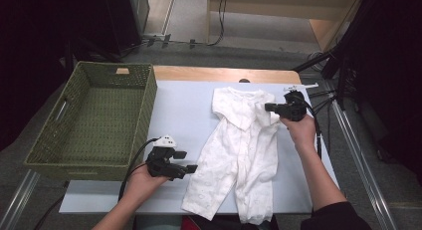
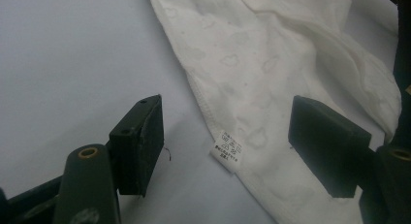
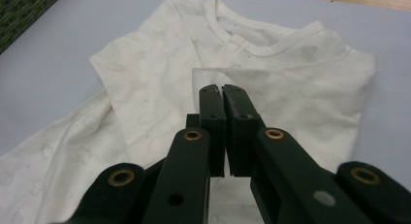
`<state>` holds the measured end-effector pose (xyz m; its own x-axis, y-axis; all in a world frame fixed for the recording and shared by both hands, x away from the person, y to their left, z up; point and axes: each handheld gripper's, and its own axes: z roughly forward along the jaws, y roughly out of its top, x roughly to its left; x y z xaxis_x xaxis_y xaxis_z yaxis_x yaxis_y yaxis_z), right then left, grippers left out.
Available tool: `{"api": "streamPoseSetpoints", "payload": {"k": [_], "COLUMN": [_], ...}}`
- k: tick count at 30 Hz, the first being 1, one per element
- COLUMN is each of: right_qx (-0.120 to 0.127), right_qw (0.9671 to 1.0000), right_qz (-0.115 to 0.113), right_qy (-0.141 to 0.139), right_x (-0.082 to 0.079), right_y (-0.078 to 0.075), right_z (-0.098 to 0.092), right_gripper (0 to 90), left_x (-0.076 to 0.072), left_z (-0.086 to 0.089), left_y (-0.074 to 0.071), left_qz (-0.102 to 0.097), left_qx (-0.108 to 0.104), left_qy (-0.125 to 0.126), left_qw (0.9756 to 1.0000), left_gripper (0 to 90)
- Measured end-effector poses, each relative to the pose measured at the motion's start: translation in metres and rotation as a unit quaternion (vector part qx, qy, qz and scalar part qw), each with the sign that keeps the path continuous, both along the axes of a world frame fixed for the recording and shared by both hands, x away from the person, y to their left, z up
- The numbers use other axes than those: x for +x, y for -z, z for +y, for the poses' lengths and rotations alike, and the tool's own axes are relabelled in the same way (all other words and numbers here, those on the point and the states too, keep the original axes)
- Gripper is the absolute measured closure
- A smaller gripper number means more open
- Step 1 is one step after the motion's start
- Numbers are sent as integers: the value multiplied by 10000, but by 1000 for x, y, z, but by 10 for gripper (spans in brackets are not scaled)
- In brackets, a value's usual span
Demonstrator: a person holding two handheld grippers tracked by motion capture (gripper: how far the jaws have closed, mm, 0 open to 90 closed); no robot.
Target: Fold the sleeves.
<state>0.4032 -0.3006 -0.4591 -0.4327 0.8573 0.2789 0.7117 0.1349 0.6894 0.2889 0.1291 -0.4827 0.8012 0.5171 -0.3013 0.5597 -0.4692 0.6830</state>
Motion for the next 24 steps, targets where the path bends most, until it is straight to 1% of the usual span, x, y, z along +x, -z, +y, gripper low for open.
{"api": "streamPoseSetpoints", "payload": {"k": [1,8,11,18,20,21,22,23,24], "right_qx": [-14,11,68,124,132,159,159,229,229], "right_qw": [10000,9999,9998,9995,9994,9993,9993,9989,9989], "right_qz": [10,69,95,160,146,117,117,131,131], "right_qy": [-54,-107,-169,-240,-289,-315,-315,-387,-387], "right_x": [2,5,6,8,8,8,8,8,8], "right_y": [0,2,3,6,7,8,8,8,8], "right_z": [5,17,24,30,32,34,34,37,37], "right_gripper": [849,845,839,810,775,721,721,666,666], "left_x": [0,0,1,1,1,1,1,1,1], "left_z": [0,0,-1,0,-1,-1,-1,-1,-1], "left_y": [0,0,1,1,1,1,1,0,0], "left_qz": [0,-8,14,-5,2,-1,-1,-8,-14], "left_qx": [-3,-4,-5,-25,-45,-37,-37,-38,-39], "left_qy": [-2,-1,0,-7,-13,-1,-1,-3,6], "left_qw": [10000,10000,10000,10000,10000,10000,10000,10000,10000], "left_gripper": [291,292,291,291,291,291,291,291,291]}}
